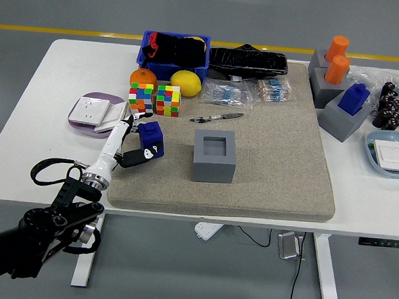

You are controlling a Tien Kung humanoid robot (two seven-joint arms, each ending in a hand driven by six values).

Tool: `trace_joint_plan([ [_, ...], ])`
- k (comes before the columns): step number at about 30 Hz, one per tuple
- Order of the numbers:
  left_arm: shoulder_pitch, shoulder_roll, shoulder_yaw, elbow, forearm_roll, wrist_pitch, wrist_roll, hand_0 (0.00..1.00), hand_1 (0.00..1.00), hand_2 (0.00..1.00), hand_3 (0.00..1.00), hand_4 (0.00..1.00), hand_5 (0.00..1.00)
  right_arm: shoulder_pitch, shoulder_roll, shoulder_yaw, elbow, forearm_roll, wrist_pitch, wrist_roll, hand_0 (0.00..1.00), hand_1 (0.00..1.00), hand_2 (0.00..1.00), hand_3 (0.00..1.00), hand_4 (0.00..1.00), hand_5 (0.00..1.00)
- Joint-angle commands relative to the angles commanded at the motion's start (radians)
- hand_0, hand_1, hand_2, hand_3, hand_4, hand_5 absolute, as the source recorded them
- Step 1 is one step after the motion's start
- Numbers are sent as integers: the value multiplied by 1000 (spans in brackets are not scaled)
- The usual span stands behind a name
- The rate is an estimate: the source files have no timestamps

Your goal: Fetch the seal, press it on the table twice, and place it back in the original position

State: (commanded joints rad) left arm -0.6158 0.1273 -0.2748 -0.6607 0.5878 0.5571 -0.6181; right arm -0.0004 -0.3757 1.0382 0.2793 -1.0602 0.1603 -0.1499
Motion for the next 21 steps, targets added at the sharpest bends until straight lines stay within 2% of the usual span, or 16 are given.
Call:
trace_joint_plan([
  [5,-1,1,4,3,1,0,0,824,564,488,798,600,2,-1,1,3,0,0,0,0,836,765,755,699,761,369],
  [10,-6,9,-12,-20,12,0,3,824,564,488,798,600,2,-2,2,6,0,-1,1,0,836,765,754,699,760,368],
  [16,-15,37,-70,-104,56,3,14,824,564,488,797,602,2,-2,3,7,0,-1,1,0,836,765,755,699,761,368],
  [21,-34,64,-123,-204,109,-7,41,824,564,488,797,602,2,-3,2,10,-1,-1,0,0,836,765,755,699,761,368],
])
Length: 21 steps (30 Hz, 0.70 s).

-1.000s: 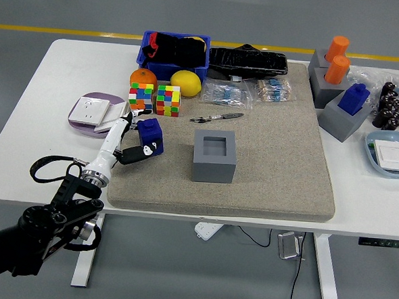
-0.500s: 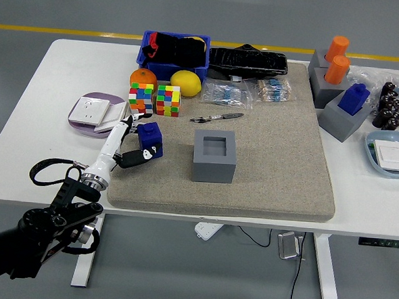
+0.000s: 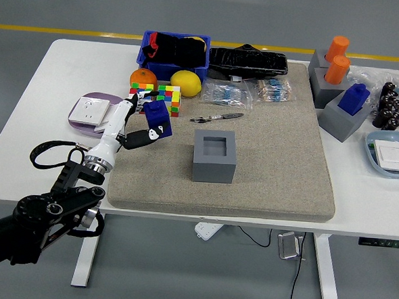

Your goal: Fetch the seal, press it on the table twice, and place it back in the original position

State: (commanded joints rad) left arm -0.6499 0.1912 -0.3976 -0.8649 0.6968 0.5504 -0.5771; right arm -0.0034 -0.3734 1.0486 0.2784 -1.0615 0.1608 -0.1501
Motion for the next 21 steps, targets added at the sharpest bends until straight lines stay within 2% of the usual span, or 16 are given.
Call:
trace_joint_plan([
  [4,-19,10,-14,-74,25,-6,22,825,564,488,796,602,2,1,-1,3,1,0,0,0,836,765,755,699,761,368],
  [9,-35,5,-4,-146,40,-15,44,825,564,486,794,604,2,1,-2,2,1,1,0,0,836,765,755,699,761,369],
  [21,-76,-37,103,-158,30,-28,67,828,565,486,794,609,2,4,-3,-8,1,4,1,0,836,765,755,699,760,369],
])
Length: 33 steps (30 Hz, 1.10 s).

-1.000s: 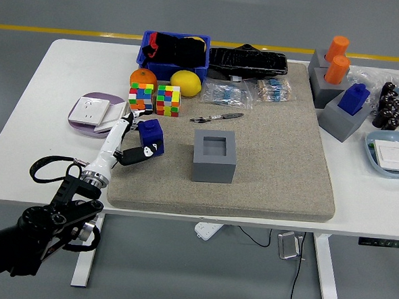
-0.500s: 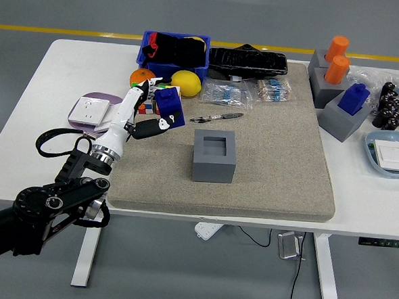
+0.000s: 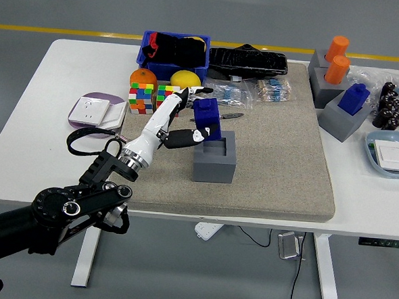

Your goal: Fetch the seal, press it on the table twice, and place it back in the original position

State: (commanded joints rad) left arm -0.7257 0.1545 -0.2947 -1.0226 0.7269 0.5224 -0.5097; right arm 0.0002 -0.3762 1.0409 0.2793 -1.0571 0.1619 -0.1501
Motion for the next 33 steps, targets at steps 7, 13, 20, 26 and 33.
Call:
trace_joint_plan([
  [7,-21,-22,34,23,-3,1,-3,828,565,487,792,610,2,6,-4,-7,1,2,0,0,836,765,755,699,760,368],
  [13,-25,-43,61,46,-3,5,-9,828,564,486,791,609,2,6,-5,-16,0,6,0,0,836,765,755,699,760,367],
  [20,-41,-66,98,78,0,6,-18,827,565,486,790,609,2,7,-6,-26,1,9,0,0,836,765,755,699,761,369],
  [26,-53,-81,120,105,-7,4,-21,827,565,486,790,607,2,4,-9,-34,0,12,0,0,836,765,755,699,760,370],
  [33,-68,-98,130,148,-19,1,-22,827,566,486,790,609,2,7,-9,-33,1,12,0,1,836,765,755,699,760,370],
])
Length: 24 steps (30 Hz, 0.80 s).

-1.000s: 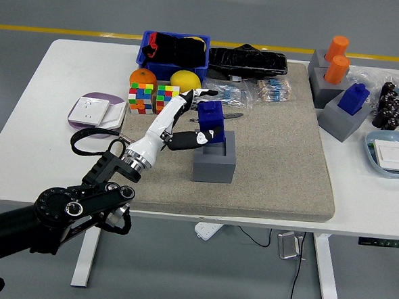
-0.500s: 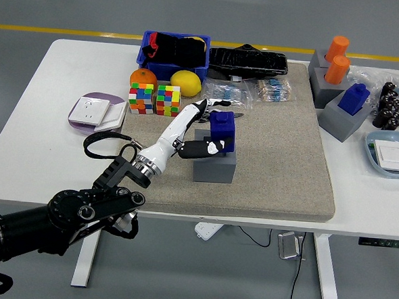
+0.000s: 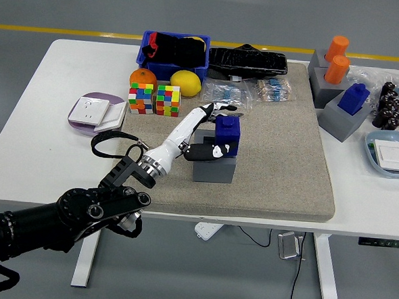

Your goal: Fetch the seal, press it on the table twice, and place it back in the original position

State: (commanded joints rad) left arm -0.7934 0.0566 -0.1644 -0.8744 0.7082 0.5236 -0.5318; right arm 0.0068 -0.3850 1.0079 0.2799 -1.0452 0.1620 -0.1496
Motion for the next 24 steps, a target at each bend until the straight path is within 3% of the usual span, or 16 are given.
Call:
trace_joint_plan([
  [11,-6,8,8,33,-11,-4,0,827,566,487,789,609,2,0,0,4,0,-2,0,0,836,765,755,699,760,369],
  [24,-8,27,15,19,-10,-6,2,827,566,486,789,610,2,-1,0,11,0,-5,0,0,836,765,755,700,760,369],
])
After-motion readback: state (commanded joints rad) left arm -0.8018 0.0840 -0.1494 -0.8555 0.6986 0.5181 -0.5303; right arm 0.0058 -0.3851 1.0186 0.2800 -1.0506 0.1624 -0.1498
